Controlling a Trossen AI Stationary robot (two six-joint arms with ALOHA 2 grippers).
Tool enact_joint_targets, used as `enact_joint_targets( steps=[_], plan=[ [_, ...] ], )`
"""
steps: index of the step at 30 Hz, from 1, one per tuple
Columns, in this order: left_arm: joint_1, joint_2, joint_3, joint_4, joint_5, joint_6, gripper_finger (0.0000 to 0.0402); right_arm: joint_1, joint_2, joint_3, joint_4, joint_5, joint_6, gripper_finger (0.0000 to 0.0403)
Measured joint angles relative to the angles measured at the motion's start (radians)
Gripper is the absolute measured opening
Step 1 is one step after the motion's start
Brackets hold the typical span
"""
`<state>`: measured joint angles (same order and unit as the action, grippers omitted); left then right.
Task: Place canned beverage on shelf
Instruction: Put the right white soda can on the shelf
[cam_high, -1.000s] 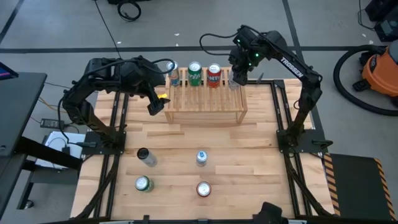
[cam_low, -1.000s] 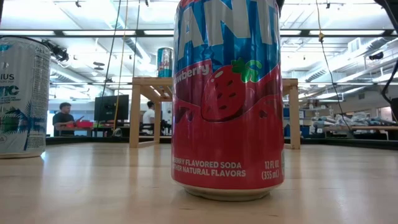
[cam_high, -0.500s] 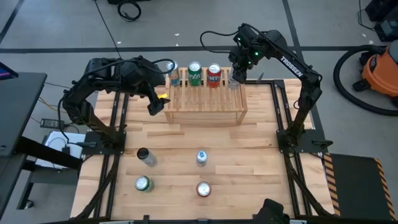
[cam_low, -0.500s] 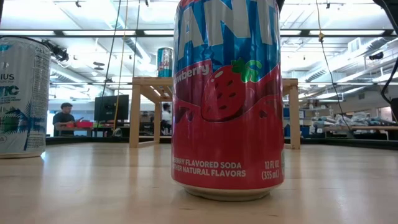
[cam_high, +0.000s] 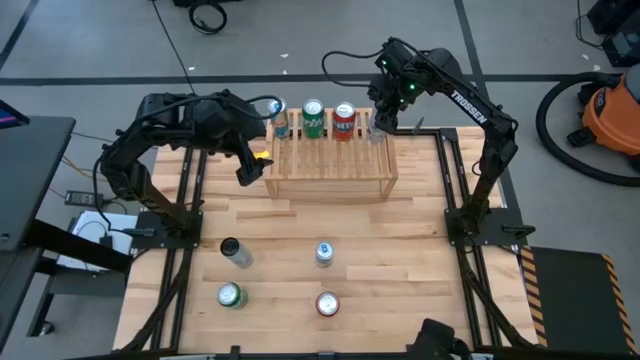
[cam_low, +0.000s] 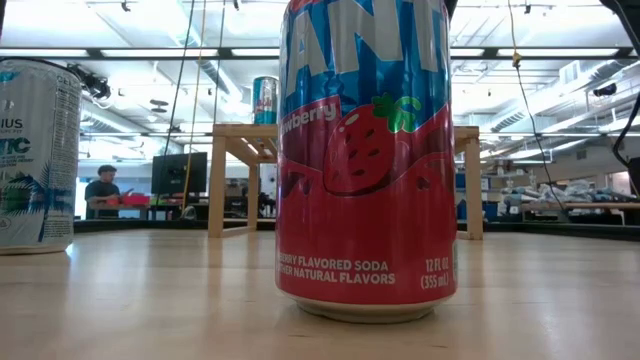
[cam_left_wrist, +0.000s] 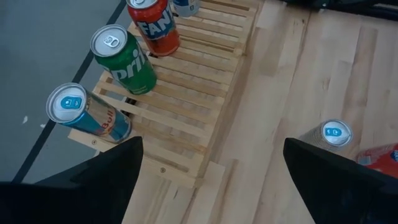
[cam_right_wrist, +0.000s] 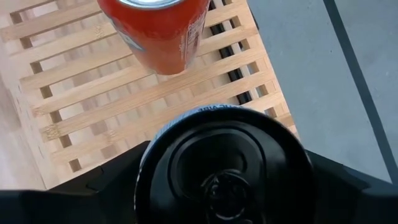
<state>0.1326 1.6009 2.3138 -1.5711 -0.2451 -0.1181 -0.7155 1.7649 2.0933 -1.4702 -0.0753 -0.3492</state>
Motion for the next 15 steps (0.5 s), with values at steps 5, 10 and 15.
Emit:
enact_joint_targets(
  steps=[5, 10, 15],
  plan=[
    [0.0, 0.0, 0.0, 0.0, 0.0, 0.002, 0.0389, 0.001, 0.0, 0.0, 0.002, 0.001, -0.011, 0.0363],
    [0.0, 0.0, 0.0, 0.0, 0.0, 0.003, 0.0389, 0.0, -0.017, 0.0, 0.004, 0.004, -0.011, 0.0373],
    [0.0, 0.0, 0.0, 0.0, 0.0, 0.004, 0.0389, 0.001, -0.059, -0.001, 0.049, 0.009, -0.011, 0.0373]
  ],
)
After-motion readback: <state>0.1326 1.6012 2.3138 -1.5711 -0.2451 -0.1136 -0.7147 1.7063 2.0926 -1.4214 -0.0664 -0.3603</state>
